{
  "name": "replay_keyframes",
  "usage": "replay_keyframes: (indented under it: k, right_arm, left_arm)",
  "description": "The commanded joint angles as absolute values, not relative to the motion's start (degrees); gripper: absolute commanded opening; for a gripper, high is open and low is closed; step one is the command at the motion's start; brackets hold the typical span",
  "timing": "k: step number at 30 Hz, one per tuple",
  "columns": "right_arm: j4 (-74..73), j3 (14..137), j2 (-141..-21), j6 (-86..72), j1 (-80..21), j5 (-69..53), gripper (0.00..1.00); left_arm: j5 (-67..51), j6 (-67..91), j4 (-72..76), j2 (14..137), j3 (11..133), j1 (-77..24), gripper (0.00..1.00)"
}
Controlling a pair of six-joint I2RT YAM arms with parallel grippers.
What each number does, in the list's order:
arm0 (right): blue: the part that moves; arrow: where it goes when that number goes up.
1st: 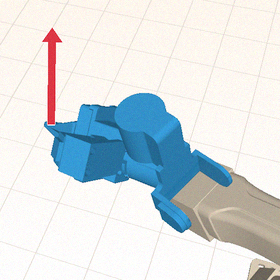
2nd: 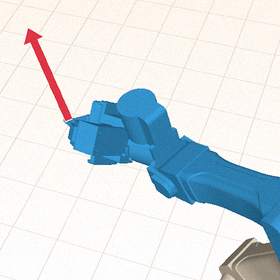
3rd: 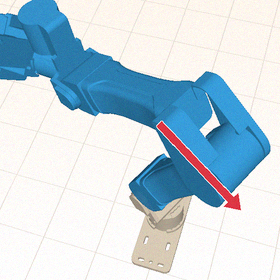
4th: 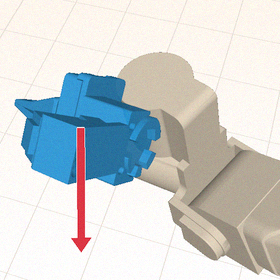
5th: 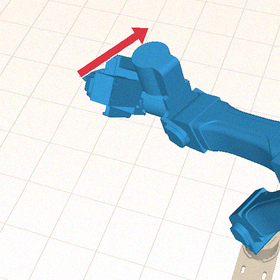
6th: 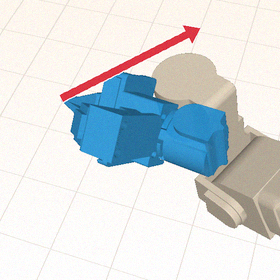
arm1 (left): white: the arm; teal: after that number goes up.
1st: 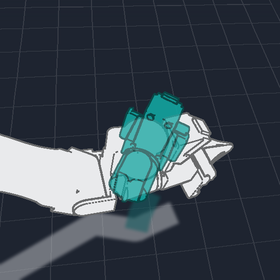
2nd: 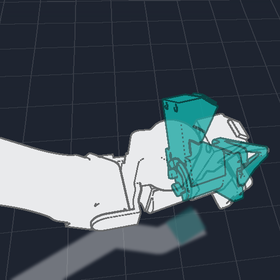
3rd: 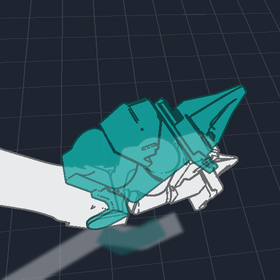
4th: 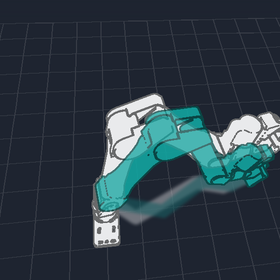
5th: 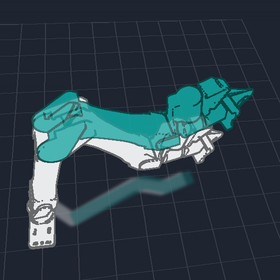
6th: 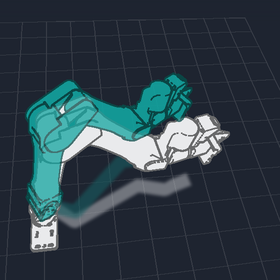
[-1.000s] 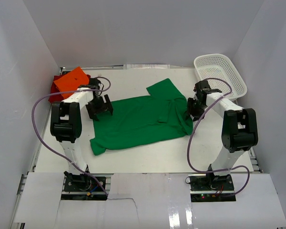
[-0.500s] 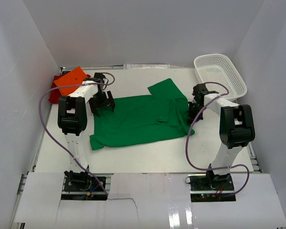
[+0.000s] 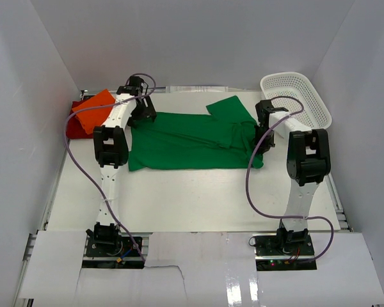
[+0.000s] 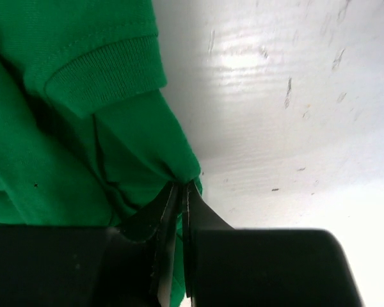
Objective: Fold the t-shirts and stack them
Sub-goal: Fold the flattened tshirt in 1/3 of the way
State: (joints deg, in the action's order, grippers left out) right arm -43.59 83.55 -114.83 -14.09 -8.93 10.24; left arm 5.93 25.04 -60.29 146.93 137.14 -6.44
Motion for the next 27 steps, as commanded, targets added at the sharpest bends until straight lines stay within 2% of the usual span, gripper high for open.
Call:
replay_keyframes:
  k: [1,4,8,15,21,24,27]
  right_arm:
    - [-46.93,87.01,-116.36,-11.78,-8.61,17.3,0.08]
    - [-46.85,89.99,-116.98,-11.6,-8.61,18.2,0.27]
    - [-43.16,90.09,-113.65,-11.86,-8.7,14.59,0.39]
    - [-42.45,91.5,-107.16,-10.2,-9.05,14.42,0.46]
    - [-36.05,77.63,-92.86,-8.7,-10.98,11.44,0.47]
    - [-31.47,68.4,-85.55,-8.26,-13.53,10.37,0.51]
    - [-29.46,62.42,-82.8,-8.7,-15.2,9.24,0.52]
  left_arm:
    - [4.84,23.82,-56.71,150.2,139.83,-5.54,0.98]
    - [2.82,23.55,-54.15,150.38,138.34,-5.45,0.98]
    - [0.44,23.91,-52.83,145.57,135.71,-5.62,0.98]
    - [0.09,24.43,-51.94,130.47,125.97,-7.82,0.98]
    - [2.64,25.4,-51.07,118.84,110.34,-13.09,0.98]
    - [0.09,26.01,-50.36,114.88,104.44,-14.59,0.98]
    - [-3.6,27.42,-48.62,113.38,98.82,-15.38,0.98]
